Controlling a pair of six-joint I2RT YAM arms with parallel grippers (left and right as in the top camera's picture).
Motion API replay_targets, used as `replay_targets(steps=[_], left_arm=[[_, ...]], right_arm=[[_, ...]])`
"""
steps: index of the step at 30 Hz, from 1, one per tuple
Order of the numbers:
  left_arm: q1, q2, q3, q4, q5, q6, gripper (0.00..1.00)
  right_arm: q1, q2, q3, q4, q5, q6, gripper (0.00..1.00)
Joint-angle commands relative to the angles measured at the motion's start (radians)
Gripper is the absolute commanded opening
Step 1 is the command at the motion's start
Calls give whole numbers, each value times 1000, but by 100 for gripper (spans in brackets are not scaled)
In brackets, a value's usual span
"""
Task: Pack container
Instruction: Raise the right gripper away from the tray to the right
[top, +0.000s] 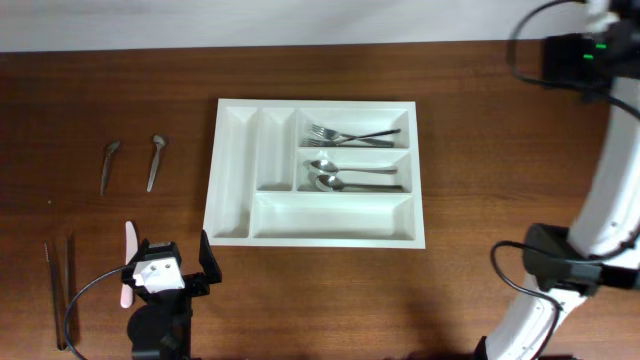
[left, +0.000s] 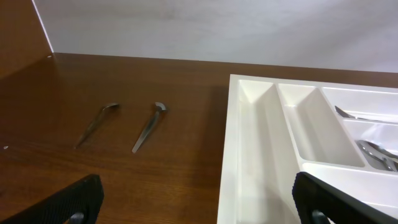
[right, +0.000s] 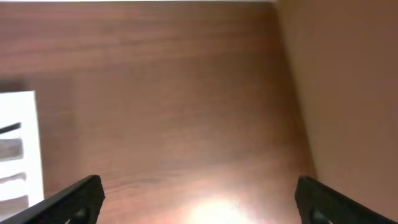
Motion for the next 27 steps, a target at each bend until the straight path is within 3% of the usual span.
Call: replay_targets(steps=[1, 13, 19, 27], left_arm=[[-3, -5, -5, 2, 7, 12, 99], [-3, -5, -5, 2, 7, 12, 99], [-3, -5, -5, 2, 7, 12, 99], [-3, -5, -5, 2, 7, 12, 99]], right_arm=[[-106, -4, -60, -4, -72, 43, 99], [-283, 14, -283, 40, -138, 97, 98], [-310, 14, -417, 122, -283, 100, 99], [-309, 14, -515, 198, -307, 127, 99]])
